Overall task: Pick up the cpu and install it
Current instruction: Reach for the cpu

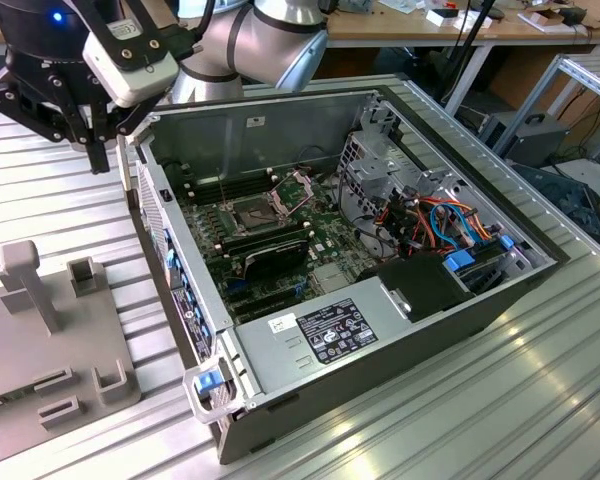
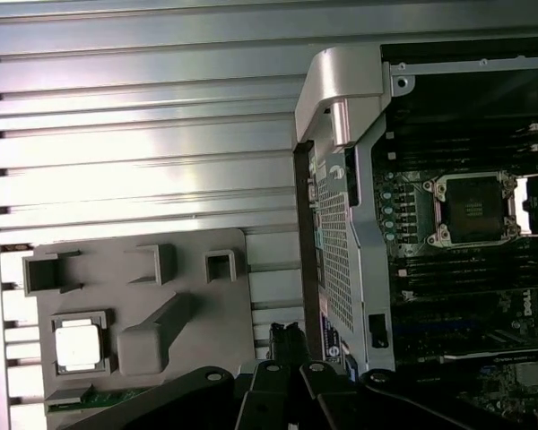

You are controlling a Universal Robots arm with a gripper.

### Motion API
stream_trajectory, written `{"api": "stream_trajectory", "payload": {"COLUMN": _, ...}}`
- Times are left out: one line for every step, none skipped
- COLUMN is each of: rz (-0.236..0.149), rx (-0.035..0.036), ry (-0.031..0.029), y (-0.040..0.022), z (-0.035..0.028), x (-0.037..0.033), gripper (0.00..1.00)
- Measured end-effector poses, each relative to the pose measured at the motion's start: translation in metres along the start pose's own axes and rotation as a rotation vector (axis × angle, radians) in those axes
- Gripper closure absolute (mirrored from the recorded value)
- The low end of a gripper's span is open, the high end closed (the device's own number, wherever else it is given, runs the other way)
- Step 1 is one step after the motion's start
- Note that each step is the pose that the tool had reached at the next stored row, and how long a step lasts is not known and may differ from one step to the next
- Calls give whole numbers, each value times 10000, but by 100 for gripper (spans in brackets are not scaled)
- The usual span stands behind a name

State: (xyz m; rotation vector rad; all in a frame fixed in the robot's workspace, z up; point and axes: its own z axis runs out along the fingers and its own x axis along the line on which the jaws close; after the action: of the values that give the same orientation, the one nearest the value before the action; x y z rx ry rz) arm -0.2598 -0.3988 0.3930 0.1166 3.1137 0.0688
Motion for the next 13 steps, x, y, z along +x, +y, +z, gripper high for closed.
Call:
{"api": "stream_trajectory", "payload": {"rz": 0, "rx": 0, "ry": 0, "y": 0, "z": 0, "x": 4, "gripper": 89}}
{"api": "stream_trajectory", "payload": {"rz": -1, "rx": 0, "ry": 1, "y": -1, "z": 0, "x": 9, "gripper": 89}}
{"api": "stream_trajectory", "payload": {"rz": -2, "rx": 0, "ry": 0, "y": -1, "z": 0, "x": 10, "gripper": 89}}
{"api": "stream_trajectory", "payload": {"rz": -2, "rx": 0, "ry": -1, "y": -1, "z": 0, "x": 10, "gripper": 89}}
{"api": "stream_trajectory", "payload": {"rz": 0, "rx": 0, "ry": 0, "y": -1, "z": 0, "x": 13, "gripper": 89}}
{"api": "stream_trajectory", "payload": {"rz": 0, "rx": 0, "ry": 0, "y": -1, "z": 0, "x": 13, "gripper": 89}}
{"api": "stream_trajectory", "payload": {"rz": -1, "rx": 0, "ry": 0, "y": -1, "z": 0, "x": 13, "gripper": 89}}
{"api": "stream_trajectory", "payload": {"rz": 0, "rx": 0, "ry": 0, "y": -1, "z": 0, "x": 14, "gripper": 89}}
{"api": "stream_trajectory", "payload": {"rz": -1, "rx": 0, "ry": 0, "y": -1, "z": 0, "x": 14, "gripper": 89}}
{"api": "stream_trajectory", "payload": {"rz": 0, "rx": 0, "ry": 0, "y": -1, "z": 0, "x": 14, "gripper": 89}}
{"api": "stream_trajectory", "payload": {"rz": 0, "rx": 0, "ry": 0, "y": -1, "z": 0, "x": 14, "gripper": 89}}
{"api": "stream_trajectory", "payload": {"rz": -1, "rx": 0, "ry": 0, "y": -1, "z": 0, "x": 14, "gripper": 89}}
{"api": "stream_trajectory", "payload": {"rz": 0, "rx": 0, "ry": 0, "y": -1, "z": 0, "x": 14, "gripper": 89}}
